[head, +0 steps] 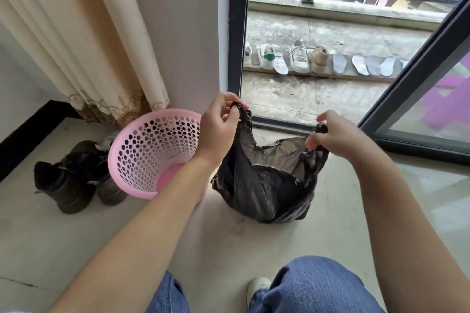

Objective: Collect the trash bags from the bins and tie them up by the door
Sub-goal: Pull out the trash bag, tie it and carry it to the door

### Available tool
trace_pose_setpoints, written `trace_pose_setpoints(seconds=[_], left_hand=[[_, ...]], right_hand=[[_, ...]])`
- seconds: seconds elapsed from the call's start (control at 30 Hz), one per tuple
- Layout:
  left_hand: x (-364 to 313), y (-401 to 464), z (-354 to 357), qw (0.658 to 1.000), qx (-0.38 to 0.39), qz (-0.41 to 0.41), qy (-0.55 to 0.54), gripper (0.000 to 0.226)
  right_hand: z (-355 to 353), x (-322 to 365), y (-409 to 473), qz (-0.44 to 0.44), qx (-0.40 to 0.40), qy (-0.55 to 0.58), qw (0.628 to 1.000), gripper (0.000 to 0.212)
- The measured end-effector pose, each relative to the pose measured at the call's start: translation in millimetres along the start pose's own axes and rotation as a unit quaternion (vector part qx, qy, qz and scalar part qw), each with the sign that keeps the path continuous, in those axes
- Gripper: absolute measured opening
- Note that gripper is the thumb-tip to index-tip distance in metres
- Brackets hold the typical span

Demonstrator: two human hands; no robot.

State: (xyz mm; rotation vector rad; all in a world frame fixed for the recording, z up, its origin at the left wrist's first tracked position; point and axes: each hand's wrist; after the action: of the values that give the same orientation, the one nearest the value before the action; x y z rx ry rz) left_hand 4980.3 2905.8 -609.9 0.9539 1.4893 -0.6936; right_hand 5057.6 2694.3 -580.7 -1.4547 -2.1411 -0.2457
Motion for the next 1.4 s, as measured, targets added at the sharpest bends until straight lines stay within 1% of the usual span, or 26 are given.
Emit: trace_pose_setpoints(seconds=[0.03, 0.13, 0.2, 0.3, 0.33, 0.4, 0.47, 0.5, 0.53, 0.57, 0.63, 0.67, 0.7, 0.73, 0.8, 0.87, 0.93, 1.0, 1.07, 1.13, 1.17, 1.23, 1.27, 1.3, 1.33, 1.4], left_hand=[[-1.5, 0.2, -1.1, 1.0, -0.017, 0.003, -0.002, 0.024], [2.4, 5.6, -6.7, 0.996, -0.086, 0.013, -0.013, 0.011], [4.8, 7.8, -8.3, 0.996, -0.093, 0.003, -0.016, 0.011], [3.3, 6.0, -4.3, 0.999, -0.051, 0.005, 0.001, 0.015], [2.2, 5.5, -2.7, 0.999, -0.046, 0.007, 0.002, 0.016], [0.3, 5.8, -1.5, 0.998, -0.062, 0.006, -0.011, 0.016], [1.1, 7.6, -3.0, 0.996, -0.083, -0.002, -0.026, 0.015], [1.6, 7.6, -3.9, 0.997, -0.077, -0.006, -0.027, 0.015], [1.0, 6.8, -4.3, 0.998, -0.057, -0.012, -0.022, 0.016], [-0.6, 4.8, -3.5, 0.999, -0.023, -0.016, -0.017, 0.017], [-5.0, 0.0, 0.3, 0.998, 0.06, -0.017, -0.004, 0.019], [-8.1, -2.2, 2.5, 0.996, 0.091, -0.01, 0.004, 0.019], [-10.3, -3.6, 4.6, 0.994, 0.112, 0.0, 0.016, 0.018], [-12.3, -4.0, 6.5, 0.991, 0.126, 0.022, 0.038, 0.016], [-15.7, -3.7, 11.6, 0.978, 0.148, 0.094, 0.112, 0.014], [-17.2, -3.7, 19.1, 0.959, 0.197, 0.115, 0.166, 0.014], [-16.9, -5.2, 24.4, 0.953, 0.243, 0.078, 0.165, 0.015], [-9.5, -5.1, 24.8, 0.959, 0.258, 0.01, 0.12, 0.031], [7.0, -3.6, 19.8, 0.953, 0.278, -0.085, 0.082, 0.057], [29.1, -9.1, 16.6, 0.928, 0.326, -0.15, 0.104, 0.067], [41.1, -12.4, 16.9, 0.918, 0.343, -0.16, 0.124, 0.062], [58.3, -17.3, 19.6, 0.918, 0.335, -0.168, 0.131, 0.03], [62.1, -18.0, 20.7, 0.925, 0.317, -0.181, 0.106, 0.015], [63.8, -16.4, 21.6, 0.933, 0.293, -0.196, 0.075, 0.013], [65.3, -13.3, 21.9, 0.941, 0.264, -0.21, 0.043, 0.02], [66.0, -7.5, 21.3, 0.946, 0.223, -0.233, 0.01, 0.033]], right_hand=[[-3.8, 1.3, 0.5, 0.01, 0.027, -0.06, 0.998, 0.017], [-14.5, 1.6, 0.1, 0.064, 0.056, -0.158, 0.984, 0.04], [-17.1, 1.0, 0.7, 0.068, 0.044, -0.158, 0.984, 0.042], [-13.7, -1.5, 3.4, 0.063, 0.091, -0.067, 0.992, 0.032], [-12.7, -1.9, 2.3, 0.07, 0.115, -0.072, 0.988, 0.03], [-14.4, 0.2, -1.8, 0.07, 0.135, -0.131, 0.98, 0.031], [-16.5, -1.3, -1.9, 0.033, 0.088, -0.169, 0.981, 0.036], [-16.8, -3.0, -1.3, 0.006, 0.045, -0.121, 0.992, 0.036], [-16.0, -2.1, -2.1, -0.016, 0.003, -0.018, 1.0, 0.035], [-13.6, 1.0, -3.8, -0.037, -0.024, 0.115, 0.992, 0.036], [-2.9, 7.8, -6.5, -0.082, -0.018, 0.348, 0.934, 0.032], [3.9, 9.2, -6.8, -0.096, -0.006, 0.421, 0.902, 0.026], [10.5, 10.5, -7.4, -0.11, 0.01, 0.453, 0.885, 0.022], [17.2, 13.3, -8.1, -0.127, 0.03, 0.443, 0.887, 0.022], [32.6, 21.1, -8.2, -0.159, 0.092, 0.35, 0.918, 0.025], [48.6, 32.8, -7.9, -0.174, 0.119, 0.24, 0.948, 0.007], [61.3, 35.9, -2.5, -0.165, 0.105, 0.223, 0.955, 0.031], [63.8, 33.9, 1.0, -0.124, 0.087, 0.293, 0.944, 0.046], [58.9, 25.8, 4.5, -0.09, 0.073, 0.372, 0.921, 0.051], [52.5, 18.2, 6.8, -0.088, 0.082, 0.42, 0.9, 0.048], [50.8, 15.2, 7.6, -0.093, 0.096, 0.438, 0.889, 0.047], [49.0, 12.8, 6.8, -0.101, 0.14, 0.466, 0.868, 0.045], [47.5, 11.8, 5.4, -0.107, 0.17, 0.465, 0.862, 0.044], [45.0, 11.0, 3.6, -0.117, 0.201, 0.441, 0.867, 0.043], [42.2, 10.2, 2.7, -0.127, 0.231, 0.393, 0.881, 0.041], [37.2, 9.5, 3.8, -0.144, 0.277, 0.219, 0.925, 0.038]])
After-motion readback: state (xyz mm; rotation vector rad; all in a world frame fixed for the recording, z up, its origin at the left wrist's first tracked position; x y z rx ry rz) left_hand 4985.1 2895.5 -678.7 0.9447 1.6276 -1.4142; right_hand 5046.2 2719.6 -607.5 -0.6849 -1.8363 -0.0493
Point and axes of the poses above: each hand's wrist, its own y-axis towards the middle knuckle, its own z-axis out of the palm, x = y × z, and after that the axes turned 10 degrees about -z, right-handed
